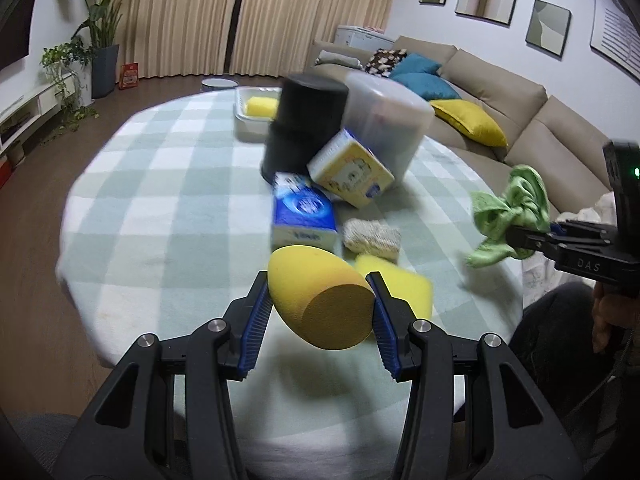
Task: Organize soft objects
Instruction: 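Carry the egg sponge and green cloth to the white tray and release them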
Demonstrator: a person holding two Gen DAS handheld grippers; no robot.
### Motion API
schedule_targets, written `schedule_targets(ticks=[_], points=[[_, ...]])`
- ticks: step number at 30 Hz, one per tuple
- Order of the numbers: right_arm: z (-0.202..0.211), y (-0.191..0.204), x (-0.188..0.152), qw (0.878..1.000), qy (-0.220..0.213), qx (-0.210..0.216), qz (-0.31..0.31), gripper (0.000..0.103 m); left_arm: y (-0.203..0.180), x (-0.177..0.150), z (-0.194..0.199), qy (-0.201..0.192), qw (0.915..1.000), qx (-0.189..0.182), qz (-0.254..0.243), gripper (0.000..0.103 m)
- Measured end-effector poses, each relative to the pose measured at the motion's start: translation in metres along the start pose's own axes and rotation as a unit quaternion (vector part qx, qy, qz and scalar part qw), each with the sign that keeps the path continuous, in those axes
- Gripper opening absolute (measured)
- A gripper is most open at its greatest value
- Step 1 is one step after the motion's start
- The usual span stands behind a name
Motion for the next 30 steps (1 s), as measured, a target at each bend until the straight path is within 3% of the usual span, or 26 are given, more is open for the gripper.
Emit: schedule_targets(ticks=[9, 16, 23, 30], points=[[0.032, -0.017, 0.017, 1.0, -0.021, 0.003, 0.003, 0.035, 0.012, 0.047, 0.025, -0.027, 0.9996, 0.001, -0.004, 0.045], [0.064, -0.021, 0.055, 0.998, -0.045, 0.003, 0.034, 0.035, 0.011, 0.119, 0.051, -0.083, 0.9959, 0.0, -0.036, 0.045], [0.101, -0.028, 0.138, 0.992, -0.091, -0.01, 0.09, 0.036, 0.013, 0.219, 0.056, -0.127, 0.9883, 0.015, -0.083, 0.045], [0.112, -0.042, 0.25, 0.984, -0.116, -0.019, 0.135, 0.036, 0.006, 0.302, 0.021, -0.12, 0.9836, 0.037, -0.13, 0.045]])
Point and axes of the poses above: each gripper's, at about its wrist camera, not at the fingertips, and z roughly against the way its jaws point, y to its left, x to its top, the point moved 5 cm from there along -z, roughly the way its jaws point, and after that the axes turned 11 degrees about x, right-handed, at the moved point
